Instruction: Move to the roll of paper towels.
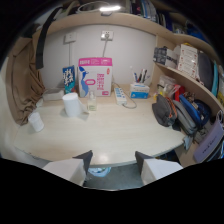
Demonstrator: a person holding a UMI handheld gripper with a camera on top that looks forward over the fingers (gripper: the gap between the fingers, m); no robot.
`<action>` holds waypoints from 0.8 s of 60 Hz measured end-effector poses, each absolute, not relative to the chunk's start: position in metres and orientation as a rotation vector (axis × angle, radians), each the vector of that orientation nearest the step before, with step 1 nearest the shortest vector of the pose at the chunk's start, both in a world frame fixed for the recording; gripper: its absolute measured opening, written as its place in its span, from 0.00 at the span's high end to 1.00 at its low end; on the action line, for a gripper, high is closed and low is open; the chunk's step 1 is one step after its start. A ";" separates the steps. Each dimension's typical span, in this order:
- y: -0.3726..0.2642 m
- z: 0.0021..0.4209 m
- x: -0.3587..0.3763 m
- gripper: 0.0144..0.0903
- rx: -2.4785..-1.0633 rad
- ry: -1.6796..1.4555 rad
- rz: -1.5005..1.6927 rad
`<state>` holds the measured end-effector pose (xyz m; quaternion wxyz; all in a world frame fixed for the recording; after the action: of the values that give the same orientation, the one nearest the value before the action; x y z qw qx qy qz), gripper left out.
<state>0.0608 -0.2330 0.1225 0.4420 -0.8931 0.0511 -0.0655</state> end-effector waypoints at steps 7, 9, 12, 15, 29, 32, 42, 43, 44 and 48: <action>-0.230 0.119 0.059 0.05 -2.218 0.113 -0.161; -0.228 0.118 0.056 0.05 -2.217 0.107 -0.153; -0.226 0.117 0.051 0.05 -2.215 0.098 -0.142; -0.223 0.116 0.044 0.05 -2.211 0.084 -0.128; -0.199 0.100 -0.018 0.05 -2.198 -0.016 -0.016; -0.190 0.095 -0.033 0.04 -2.197 -0.038 0.007; -0.147 0.084 -0.081 0.04 -2.177 -0.094 0.068; -0.142 0.084 -0.085 0.04 -2.173 -0.098 0.072; -0.136 0.083 -0.088 0.03 -2.168 -0.099 0.072; -0.112 0.081 -0.097 0.03 -2.149 -0.111 0.065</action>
<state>-0.0973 -0.1116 0.0813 0.4746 -0.8786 -0.0455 0.0266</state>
